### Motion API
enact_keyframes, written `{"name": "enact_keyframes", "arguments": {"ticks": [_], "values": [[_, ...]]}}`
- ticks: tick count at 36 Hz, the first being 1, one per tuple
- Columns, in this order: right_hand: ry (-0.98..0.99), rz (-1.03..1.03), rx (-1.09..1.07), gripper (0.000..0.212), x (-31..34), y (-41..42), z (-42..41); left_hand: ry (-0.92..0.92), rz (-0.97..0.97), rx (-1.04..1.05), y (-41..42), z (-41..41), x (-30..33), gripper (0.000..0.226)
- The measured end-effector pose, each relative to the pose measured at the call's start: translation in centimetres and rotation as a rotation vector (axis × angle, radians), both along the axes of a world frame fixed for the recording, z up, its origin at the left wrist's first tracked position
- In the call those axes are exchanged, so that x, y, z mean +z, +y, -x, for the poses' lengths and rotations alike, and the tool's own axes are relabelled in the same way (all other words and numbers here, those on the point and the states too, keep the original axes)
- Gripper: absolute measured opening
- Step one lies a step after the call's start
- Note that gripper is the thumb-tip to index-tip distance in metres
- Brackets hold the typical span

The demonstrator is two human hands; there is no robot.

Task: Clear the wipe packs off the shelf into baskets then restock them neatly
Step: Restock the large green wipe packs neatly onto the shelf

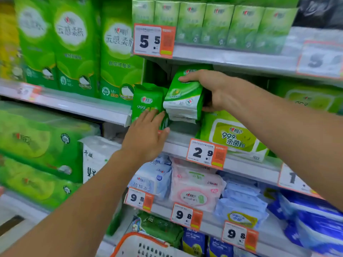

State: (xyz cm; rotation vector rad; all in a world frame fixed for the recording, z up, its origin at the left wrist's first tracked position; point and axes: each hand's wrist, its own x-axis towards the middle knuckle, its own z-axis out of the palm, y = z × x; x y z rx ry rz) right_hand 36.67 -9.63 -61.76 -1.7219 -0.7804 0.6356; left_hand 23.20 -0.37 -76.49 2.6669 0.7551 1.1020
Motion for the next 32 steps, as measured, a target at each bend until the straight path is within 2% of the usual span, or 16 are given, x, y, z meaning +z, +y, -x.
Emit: {"name": "enact_keyframes", "arguments": {"ticks": [3, 4, 9, 11, 13, 14, 16, 19, 21, 22, 24, 26, 27, 30, 32], "values": [[-0.070, 0.015, -0.026, 0.018, 0.8, 2.4, -1.2, -0.156, -0.033, 0.056, 0.7, -1.0, 0.8, 0.052], [-0.075, 0.023, -0.028, 0.017, 0.7, 3.1, -1.8, -0.200, -0.046, 0.067, 1.0, -1.4, 1.0, 0.053], [-0.038, 0.115, -0.025, 0.011, -0.4, 6.3, -5.8, -0.106, -0.082, 0.065, 3.9, -1.2, 2.2, 0.112], [-0.073, 0.140, -0.010, 0.015, -0.8, 7.3, -7.2, -0.044, -0.055, 0.008, 5.4, -0.5, 2.8, 0.121], [-0.088, 0.184, -0.009, 0.008, -1.2, 8.3, -8.0, -0.027, -0.023, -0.046, 6.5, 0.0, 3.2, 0.123], [-0.121, 0.212, -0.002, 0.012, -1.5, 8.9, -8.8, -0.037, -0.013, -0.063, 6.9, 0.0, 3.2, 0.123], [-0.275, 0.306, -0.005, 0.058, -1.9, 10.1, -10.9, -0.058, -0.002, -0.079, 7.2, -0.2, 3.0, 0.123], [-0.504, 0.450, -0.006, 0.100, -3.5, 12.1, -15.3, -0.065, -0.010, -0.079, 7.3, -0.8, 2.9, 0.119], [-0.557, 0.499, -0.011, 0.134, -4.6, 13.6, -18.6, -0.059, -0.013, -0.069, 7.3, -1.0, 3.1, 0.113], [-0.593, 0.504, -0.007, 0.146, -5.1, 14.5, -20.3, -0.063, -0.013, -0.067, 7.4, -1.0, 3.2, 0.112], [-0.613, 0.516, 0.001, 0.156, -5.4, 15.8, -22.4, -0.071, -0.022, -0.067, 7.5, -1.0, 3.2, 0.112], [-0.613, 0.550, -0.019, 0.154, -4.8, 15.2, -21.0, -0.065, -0.042, -0.071, 7.6, -0.9, 3.3, 0.111], [-0.621, 0.566, -0.016, 0.147, -4.4, 14.4, -19.2, -0.060, -0.051, -0.071, 7.7, -0.9, 3.3, 0.111], [-0.626, 0.616, -0.016, 0.106, -3.7, 13.0, -16.5, -0.053, -0.075, -0.074, 7.7, -0.7, 3.4, 0.109], [-0.624, 0.588, -0.022, 0.086, -3.8, 12.8, -16.8, -0.037, -0.077, -0.072, 7.6, -0.6, 3.6, 0.109]]}}
